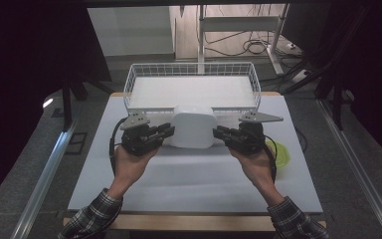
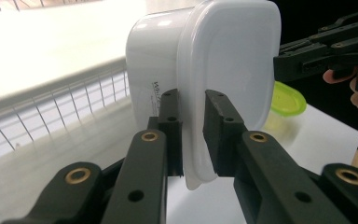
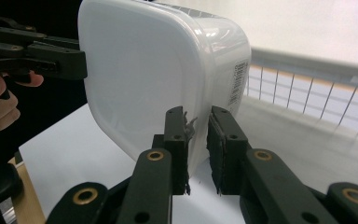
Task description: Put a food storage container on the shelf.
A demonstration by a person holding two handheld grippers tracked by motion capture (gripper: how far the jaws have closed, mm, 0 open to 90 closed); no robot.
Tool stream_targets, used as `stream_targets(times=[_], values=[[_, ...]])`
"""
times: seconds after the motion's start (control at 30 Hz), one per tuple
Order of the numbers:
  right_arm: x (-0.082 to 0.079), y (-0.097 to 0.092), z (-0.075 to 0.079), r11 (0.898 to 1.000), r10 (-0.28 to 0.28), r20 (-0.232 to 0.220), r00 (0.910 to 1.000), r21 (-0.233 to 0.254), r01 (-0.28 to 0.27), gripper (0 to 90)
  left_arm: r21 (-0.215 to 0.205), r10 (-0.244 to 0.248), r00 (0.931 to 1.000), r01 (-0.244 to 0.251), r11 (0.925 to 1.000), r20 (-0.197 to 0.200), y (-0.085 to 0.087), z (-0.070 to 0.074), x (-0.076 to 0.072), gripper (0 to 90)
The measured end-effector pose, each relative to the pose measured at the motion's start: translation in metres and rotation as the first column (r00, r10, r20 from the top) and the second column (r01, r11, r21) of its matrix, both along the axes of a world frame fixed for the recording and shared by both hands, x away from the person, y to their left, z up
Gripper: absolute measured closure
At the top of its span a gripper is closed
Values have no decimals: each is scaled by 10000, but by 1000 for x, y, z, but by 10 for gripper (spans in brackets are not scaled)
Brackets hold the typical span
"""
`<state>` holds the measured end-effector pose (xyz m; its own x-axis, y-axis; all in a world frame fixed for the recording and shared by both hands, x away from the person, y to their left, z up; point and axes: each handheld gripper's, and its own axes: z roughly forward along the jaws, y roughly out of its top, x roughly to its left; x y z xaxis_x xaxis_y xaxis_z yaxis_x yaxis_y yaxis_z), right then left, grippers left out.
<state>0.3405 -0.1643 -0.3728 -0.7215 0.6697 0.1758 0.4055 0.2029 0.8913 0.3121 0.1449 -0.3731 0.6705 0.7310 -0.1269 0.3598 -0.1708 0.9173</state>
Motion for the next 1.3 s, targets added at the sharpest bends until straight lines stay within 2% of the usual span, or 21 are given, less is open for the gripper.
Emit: stream_targets(times=[0.4, 0.63, 0.97, 1.3], values=[[15, 6, 35, 9999, -93, 447, 9990, 84, 89, 781, -389, 49, 9999, -43, 9992, 150, 6, 30, 16, 783], [31, 9, 53, 9998, -140, 476, 9988, 172, 132, 776, -460, 141, 9995, -128, 9989, 274, 9, 47, 29, 784], [56, 14, 67, 9991, -368, 437, 9984, 203, 360, 771, -720, 288, 9995, -278, 9970, 140, 10, 57, 52, 785], [75, 15, 74, 9974, -674, 240, 9974, 266, 667, 763, -890, 252, 9996, -262, 9957, -126, 9, 61, 73, 783]])
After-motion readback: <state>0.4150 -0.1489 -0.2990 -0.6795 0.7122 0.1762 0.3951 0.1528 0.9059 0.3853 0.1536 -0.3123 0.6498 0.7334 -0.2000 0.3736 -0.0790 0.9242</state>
